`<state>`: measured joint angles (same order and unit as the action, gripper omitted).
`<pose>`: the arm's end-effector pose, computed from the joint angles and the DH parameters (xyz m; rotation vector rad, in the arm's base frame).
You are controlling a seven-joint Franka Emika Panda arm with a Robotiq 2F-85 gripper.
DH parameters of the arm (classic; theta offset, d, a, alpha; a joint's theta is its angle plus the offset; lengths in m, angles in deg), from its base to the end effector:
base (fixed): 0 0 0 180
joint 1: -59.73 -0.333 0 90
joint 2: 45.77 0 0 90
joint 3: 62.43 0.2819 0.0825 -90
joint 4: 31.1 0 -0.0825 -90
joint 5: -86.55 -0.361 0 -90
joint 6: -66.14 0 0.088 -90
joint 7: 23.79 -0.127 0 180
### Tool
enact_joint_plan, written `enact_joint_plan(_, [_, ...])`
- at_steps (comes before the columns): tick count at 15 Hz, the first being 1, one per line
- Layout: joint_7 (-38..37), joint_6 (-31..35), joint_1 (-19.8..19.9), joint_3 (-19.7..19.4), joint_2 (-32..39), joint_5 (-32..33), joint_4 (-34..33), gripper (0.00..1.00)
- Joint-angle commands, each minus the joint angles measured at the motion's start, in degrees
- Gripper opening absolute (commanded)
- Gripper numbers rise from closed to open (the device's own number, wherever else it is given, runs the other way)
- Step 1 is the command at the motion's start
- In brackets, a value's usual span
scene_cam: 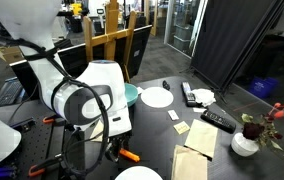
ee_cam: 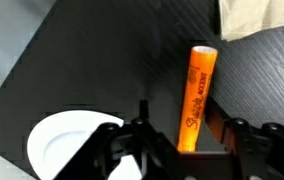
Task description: Pick up the orange marker and put it in the blue bowl
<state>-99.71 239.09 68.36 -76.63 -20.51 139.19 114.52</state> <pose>0.3846 -0.1185 0.0813 2.7138 -1.1238 0.1471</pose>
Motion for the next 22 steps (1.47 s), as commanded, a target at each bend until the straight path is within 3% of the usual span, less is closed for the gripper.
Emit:
enact_joint_plan(1, [-1.6, 0.8, -0.6, -0.6, 1.3, -0.1, -1.2, 0.31])
enact_joint_plan(5, [-0.2, 0.6, 0.3, 0.4, -0.3, -0.7, -0.4, 0.01])
enact_joint_plan(11, [4.6, -0.2, 3.2, 3.5, -6.7, -1.9, 1.9, 0.05])
enact_joint_plan(15, [12.7, -2.9, 5.8, 8.2, -12.0, -4.6, 1.8, 0.05])
enact_joint_plan(17, [19.2, -4.3, 7.5, 11.9, -13.6, -8.8, 1.2, 0.05])
enact_joint_plan(18, [25.5, -4.3, 3.8, 10.1, -14.2, -15.2, 1.2, 0.05])
enact_joint_plan(19, [29.5, -5.0, 3.5, 10.9, -14.7, -18.9, 0.6, 0.05])
enact_joint_plan(20, [32.6, -6.8, 7.8, 16.4, -15.4, -20.6, -0.4, 0.05])
enact_joint_plan(21, [38.8, -7.4, 2.2, 12.6, -16.0, -27.2, -0.7, 0.05])
enact_joint_plan(22, [43.0, -8.8, 1.5, 13.1, -16.7, -31.1, -1.6, 0.05])
